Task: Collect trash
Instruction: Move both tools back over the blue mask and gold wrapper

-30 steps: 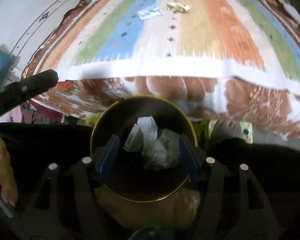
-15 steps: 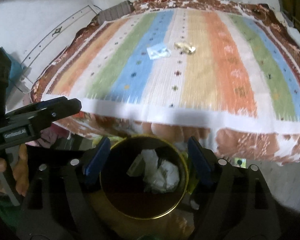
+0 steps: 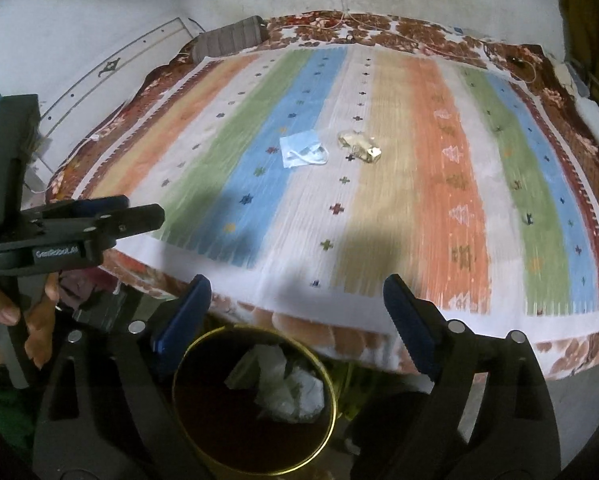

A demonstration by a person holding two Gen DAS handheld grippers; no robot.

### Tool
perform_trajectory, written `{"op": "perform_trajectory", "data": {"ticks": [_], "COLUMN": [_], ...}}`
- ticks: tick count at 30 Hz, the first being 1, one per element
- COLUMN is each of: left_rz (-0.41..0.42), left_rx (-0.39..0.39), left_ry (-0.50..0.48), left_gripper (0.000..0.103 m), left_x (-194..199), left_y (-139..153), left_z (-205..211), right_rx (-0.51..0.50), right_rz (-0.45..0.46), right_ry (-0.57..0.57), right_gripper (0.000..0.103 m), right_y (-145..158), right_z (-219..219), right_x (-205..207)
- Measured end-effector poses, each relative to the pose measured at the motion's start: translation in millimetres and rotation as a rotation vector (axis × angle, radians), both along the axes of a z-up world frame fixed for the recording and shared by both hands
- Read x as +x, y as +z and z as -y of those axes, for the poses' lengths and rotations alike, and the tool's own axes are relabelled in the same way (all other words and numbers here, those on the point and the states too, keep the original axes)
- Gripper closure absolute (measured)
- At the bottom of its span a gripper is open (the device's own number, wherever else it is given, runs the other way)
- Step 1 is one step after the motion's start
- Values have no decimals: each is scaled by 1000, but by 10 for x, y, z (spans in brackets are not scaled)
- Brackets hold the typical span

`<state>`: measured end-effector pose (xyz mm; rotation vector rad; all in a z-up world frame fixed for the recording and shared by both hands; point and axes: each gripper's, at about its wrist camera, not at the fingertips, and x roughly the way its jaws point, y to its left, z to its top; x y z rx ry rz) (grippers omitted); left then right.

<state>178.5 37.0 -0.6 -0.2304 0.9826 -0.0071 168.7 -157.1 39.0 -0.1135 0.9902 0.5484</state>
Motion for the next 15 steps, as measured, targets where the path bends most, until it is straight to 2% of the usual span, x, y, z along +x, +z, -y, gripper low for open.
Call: {"op": "perform_trajectory", "data": {"ticks": [3,6,10,15], "left_rz": [1,-5,-4,31], "left_rx": [33,78,107,123], "left_ry": [-2,20,3,-10], "left_gripper": [17,17,17,17], "left_x": [139,264,454,656], "left_y": [-42,-96,-179,-246], "left_z": [-39,-91,-110,-135], "right_rx": [-25,-39,-38,-65], "right_rz": [22,-9,-37,12], "right_ry": [-58,-69,-84,-101], "right_gripper": [17,16,16,15], "right_y": [-20,-109,-226,-286], "right_z": [32,39,36,-31], "right_x": [172,354,557,800]}}
